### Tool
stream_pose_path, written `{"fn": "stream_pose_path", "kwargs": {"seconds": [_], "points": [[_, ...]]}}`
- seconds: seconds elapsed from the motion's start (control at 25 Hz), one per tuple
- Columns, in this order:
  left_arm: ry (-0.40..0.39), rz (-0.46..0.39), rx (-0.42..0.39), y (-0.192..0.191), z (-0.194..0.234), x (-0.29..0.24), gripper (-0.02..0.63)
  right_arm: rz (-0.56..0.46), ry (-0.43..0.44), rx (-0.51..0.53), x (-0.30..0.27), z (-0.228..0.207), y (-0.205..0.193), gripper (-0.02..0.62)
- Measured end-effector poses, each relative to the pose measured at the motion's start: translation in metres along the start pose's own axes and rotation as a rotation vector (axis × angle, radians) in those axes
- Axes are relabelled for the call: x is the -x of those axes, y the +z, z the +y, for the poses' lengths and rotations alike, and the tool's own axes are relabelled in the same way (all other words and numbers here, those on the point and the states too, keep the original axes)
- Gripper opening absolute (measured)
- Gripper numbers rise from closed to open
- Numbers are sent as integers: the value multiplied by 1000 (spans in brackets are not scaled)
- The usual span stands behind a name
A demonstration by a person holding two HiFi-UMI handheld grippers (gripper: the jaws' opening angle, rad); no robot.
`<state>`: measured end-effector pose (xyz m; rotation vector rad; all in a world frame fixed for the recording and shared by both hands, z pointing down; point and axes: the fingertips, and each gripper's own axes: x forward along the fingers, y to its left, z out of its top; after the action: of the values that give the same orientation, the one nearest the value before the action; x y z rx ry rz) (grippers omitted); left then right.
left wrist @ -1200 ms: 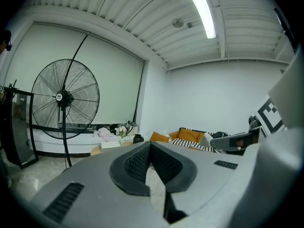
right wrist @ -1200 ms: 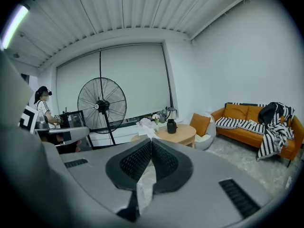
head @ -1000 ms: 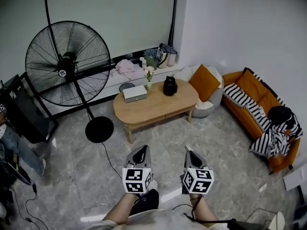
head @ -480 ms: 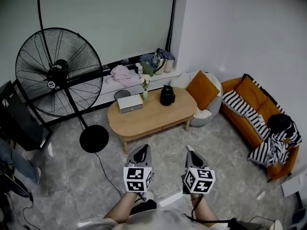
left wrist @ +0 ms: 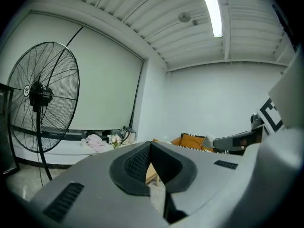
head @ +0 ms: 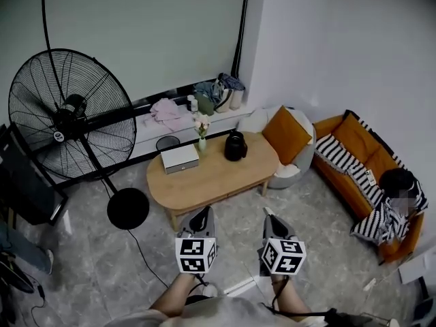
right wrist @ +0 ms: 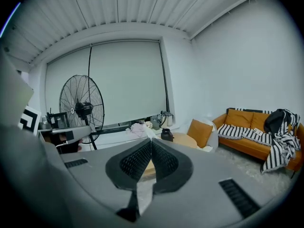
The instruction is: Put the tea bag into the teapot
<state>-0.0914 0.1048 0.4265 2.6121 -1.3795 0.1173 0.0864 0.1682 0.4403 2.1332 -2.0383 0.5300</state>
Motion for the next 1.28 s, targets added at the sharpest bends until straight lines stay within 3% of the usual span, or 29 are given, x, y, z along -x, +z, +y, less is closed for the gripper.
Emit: {"fn": "stream_pose_path", "kwargs": {"seconds": [0.44, 0.92, 1.28], "points": [[-8, 36, 40, 2, 43, -51, 5, 47, -20, 5, -59, 3, 15, 34], [31, 85, 69, -20, 59, -76, 5, 95, 8, 5, -99, -2, 7, 34], [40, 74, 38, -9, 56, -147, 5, 60, 25, -16, -162, -38, 33, 34]]}}
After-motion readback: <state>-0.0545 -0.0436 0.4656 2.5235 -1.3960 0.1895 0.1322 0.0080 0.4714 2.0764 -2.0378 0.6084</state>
